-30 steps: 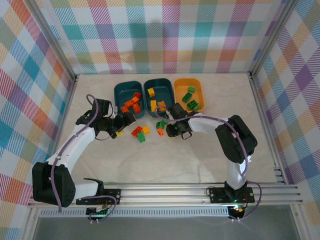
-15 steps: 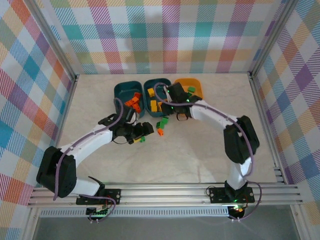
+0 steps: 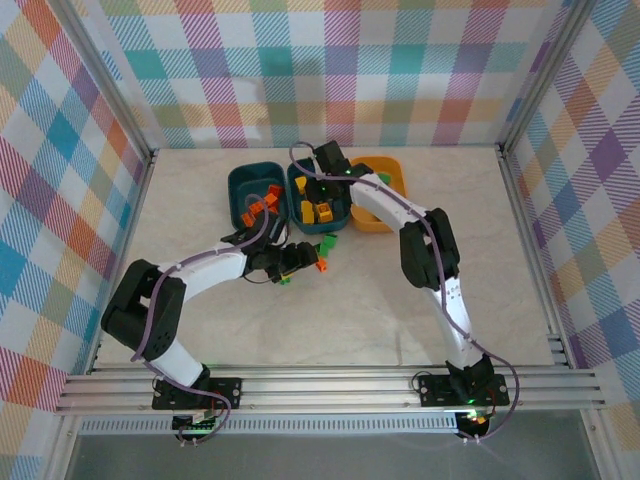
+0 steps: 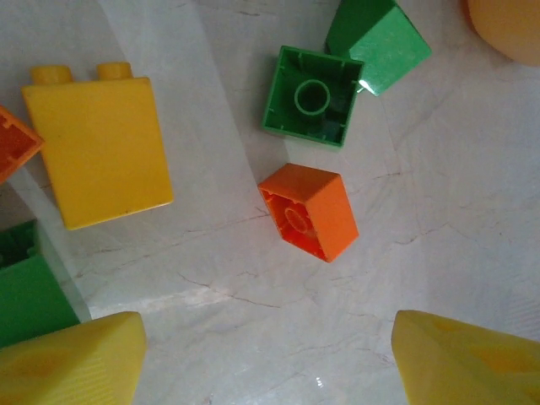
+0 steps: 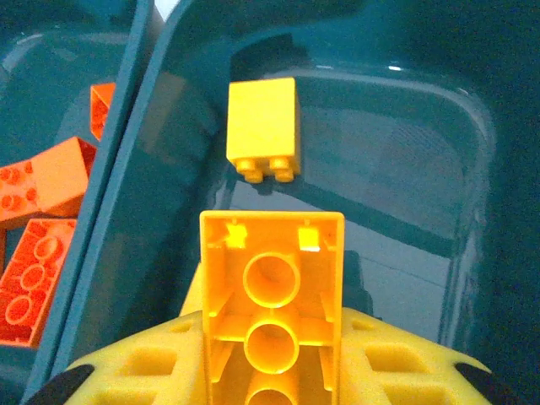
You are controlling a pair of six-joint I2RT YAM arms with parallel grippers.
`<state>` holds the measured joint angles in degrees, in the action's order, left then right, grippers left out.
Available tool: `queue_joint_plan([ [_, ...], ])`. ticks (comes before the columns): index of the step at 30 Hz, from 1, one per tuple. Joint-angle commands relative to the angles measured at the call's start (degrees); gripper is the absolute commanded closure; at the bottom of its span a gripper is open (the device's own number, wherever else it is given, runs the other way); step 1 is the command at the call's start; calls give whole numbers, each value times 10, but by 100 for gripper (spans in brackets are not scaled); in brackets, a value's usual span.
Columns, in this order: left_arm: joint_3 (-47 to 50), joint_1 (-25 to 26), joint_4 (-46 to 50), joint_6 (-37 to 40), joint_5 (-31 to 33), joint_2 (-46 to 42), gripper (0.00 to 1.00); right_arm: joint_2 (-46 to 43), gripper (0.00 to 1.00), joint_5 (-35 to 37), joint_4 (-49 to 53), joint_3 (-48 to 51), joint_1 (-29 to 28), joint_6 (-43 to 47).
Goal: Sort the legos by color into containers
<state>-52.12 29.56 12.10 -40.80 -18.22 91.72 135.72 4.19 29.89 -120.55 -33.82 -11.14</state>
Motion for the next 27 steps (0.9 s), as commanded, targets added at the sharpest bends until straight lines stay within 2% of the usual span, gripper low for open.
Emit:
queue_joint_plan([
  [1, 27, -2, -6, 14, 29, 3, 24, 24, 66, -18, 32, -38, -1, 0],
  [6, 71, -26, -10, 18, 31, -11, 24, 49, 59, -24, 58, -73, -1, -6],
  [9, 93, -43, -6, 25, 40, -27, 25, 31, 44, -24, 68, -79, -1, -17],
  [11, 104, -53, -5, 28, 45, -31, 24, 15, 38, -27, 68, -79, -3, -18],
  [16, 113, -79, 11, 35, 41, -46, 25, -31, 35, -11, 76, -63, -4, -11],
  [22, 75, -83, 71, 42, 53, -49, 24, -167, 33, -6, 4, 84, -4, -26],
  [27, -2, -63, 133, 38, 60, -9, 26, -304, 33, -1, -66, 269, -4, -47],
])
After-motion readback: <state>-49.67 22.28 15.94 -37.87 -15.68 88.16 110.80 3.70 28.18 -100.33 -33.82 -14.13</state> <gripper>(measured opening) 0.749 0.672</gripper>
